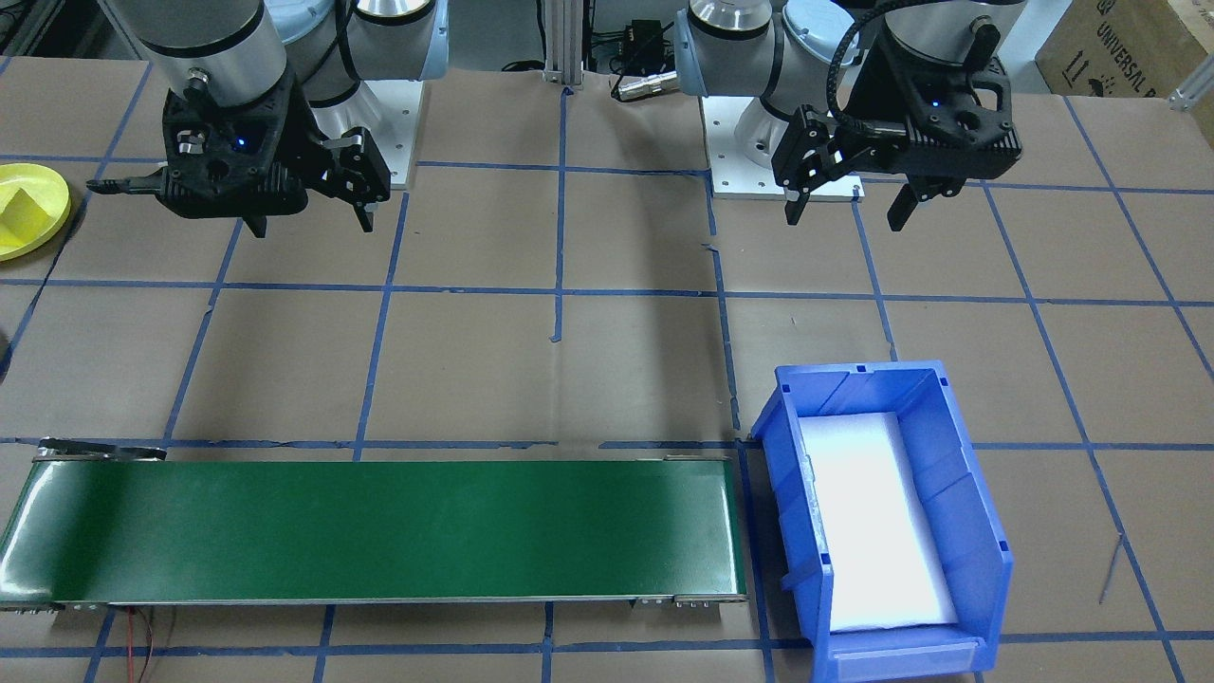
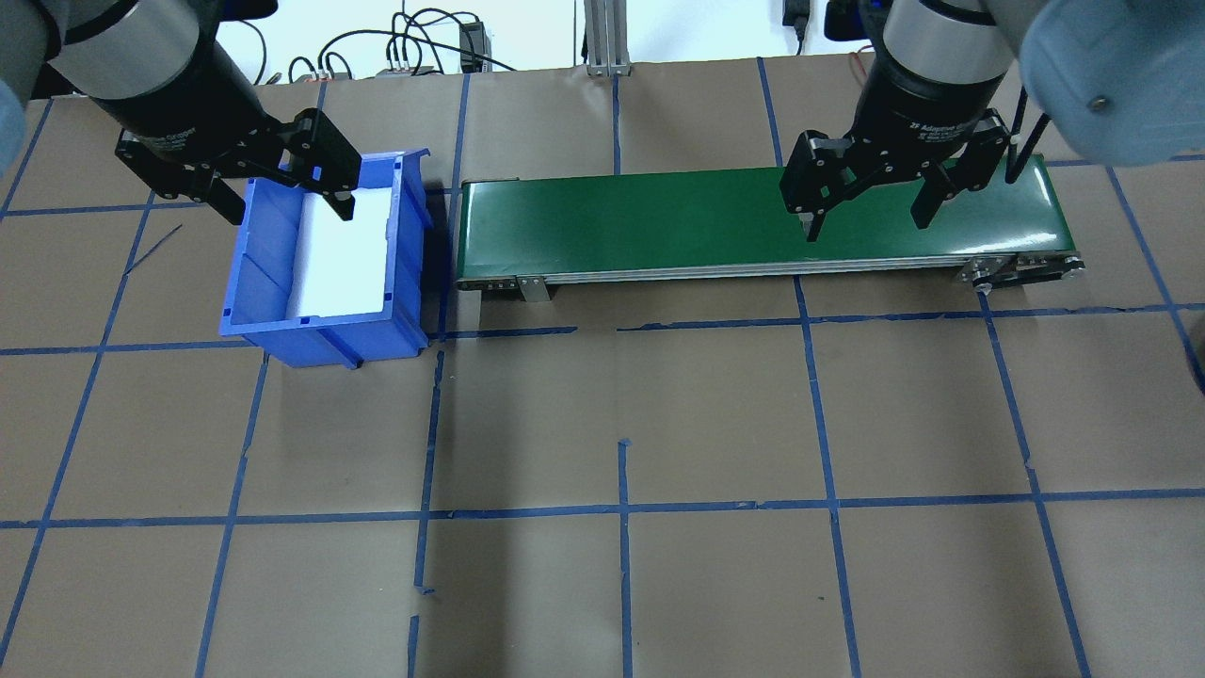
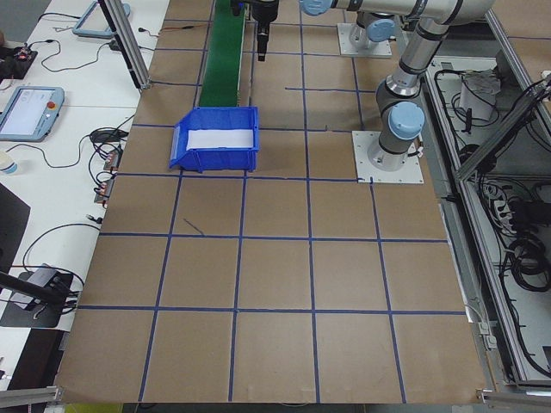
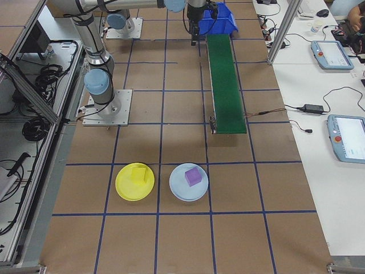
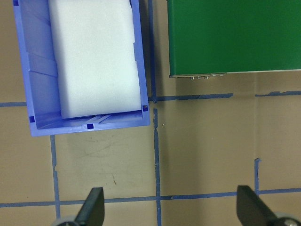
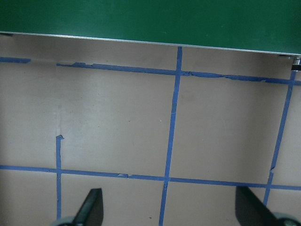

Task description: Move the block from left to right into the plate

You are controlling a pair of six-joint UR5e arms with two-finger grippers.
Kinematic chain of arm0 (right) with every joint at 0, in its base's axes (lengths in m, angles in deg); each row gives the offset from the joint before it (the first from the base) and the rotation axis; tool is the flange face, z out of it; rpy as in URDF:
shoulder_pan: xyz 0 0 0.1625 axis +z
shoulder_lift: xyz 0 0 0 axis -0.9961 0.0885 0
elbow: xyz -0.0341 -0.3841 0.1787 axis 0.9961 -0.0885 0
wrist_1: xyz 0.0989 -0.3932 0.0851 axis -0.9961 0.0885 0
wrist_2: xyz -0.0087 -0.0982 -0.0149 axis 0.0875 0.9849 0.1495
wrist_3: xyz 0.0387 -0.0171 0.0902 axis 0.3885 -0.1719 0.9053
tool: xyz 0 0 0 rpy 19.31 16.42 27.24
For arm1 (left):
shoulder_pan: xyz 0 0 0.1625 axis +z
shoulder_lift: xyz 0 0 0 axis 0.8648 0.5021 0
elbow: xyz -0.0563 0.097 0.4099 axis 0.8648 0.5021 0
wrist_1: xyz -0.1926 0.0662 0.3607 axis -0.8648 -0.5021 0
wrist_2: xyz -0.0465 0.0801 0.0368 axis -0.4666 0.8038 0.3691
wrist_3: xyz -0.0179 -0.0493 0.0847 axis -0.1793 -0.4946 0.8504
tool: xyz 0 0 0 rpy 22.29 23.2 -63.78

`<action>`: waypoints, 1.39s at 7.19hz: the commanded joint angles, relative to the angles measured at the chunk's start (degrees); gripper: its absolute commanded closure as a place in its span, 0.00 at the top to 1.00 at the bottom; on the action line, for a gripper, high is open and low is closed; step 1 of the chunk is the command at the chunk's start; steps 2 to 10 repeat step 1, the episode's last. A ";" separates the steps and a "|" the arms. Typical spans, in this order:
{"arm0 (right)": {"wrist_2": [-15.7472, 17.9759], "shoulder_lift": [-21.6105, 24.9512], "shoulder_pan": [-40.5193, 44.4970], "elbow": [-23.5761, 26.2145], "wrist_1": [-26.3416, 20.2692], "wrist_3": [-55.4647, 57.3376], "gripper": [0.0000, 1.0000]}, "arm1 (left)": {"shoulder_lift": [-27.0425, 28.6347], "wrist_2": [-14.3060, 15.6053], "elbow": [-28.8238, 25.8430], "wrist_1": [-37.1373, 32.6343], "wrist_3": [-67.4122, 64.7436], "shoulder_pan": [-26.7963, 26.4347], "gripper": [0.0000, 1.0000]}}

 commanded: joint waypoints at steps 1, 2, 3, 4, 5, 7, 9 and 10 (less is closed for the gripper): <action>-0.53 -0.44 -0.69 0.38 0.31 -0.29 1.00 | -0.07 0.15 0.08 0.00 -0.02 -0.05 1.00; -0.53 -0.44 -0.69 0.38 0.31 -0.29 1.00 | -0.07 0.15 0.08 0.00 -0.02 -0.05 1.00; -0.53 -0.44 -0.69 0.38 0.31 -0.29 1.00 | -0.07 0.15 0.08 0.00 -0.02 -0.05 1.00; -0.53 -0.44 -0.69 0.38 0.31 -0.29 1.00 | -0.07 0.15 0.08 0.00 -0.02 -0.05 1.00; -0.53 -0.44 -0.69 0.38 0.31 -0.29 1.00 | -0.07 0.15 0.08 0.00 -0.02 -0.05 1.00; -0.53 -0.44 -0.69 0.38 0.31 -0.29 1.00 | -0.07 0.15 0.08 0.00 -0.02 -0.05 1.00; -0.53 -0.44 -0.69 0.38 0.31 -0.29 1.00 | -0.07 0.15 0.08 0.00 -0.02 -0.05 1.00; -0.53 -0.44 -0.69 0.38 0.31 -0.29 1.00 | -0.07 0.15 0.08 0.00 -0.02 -0.05 1.00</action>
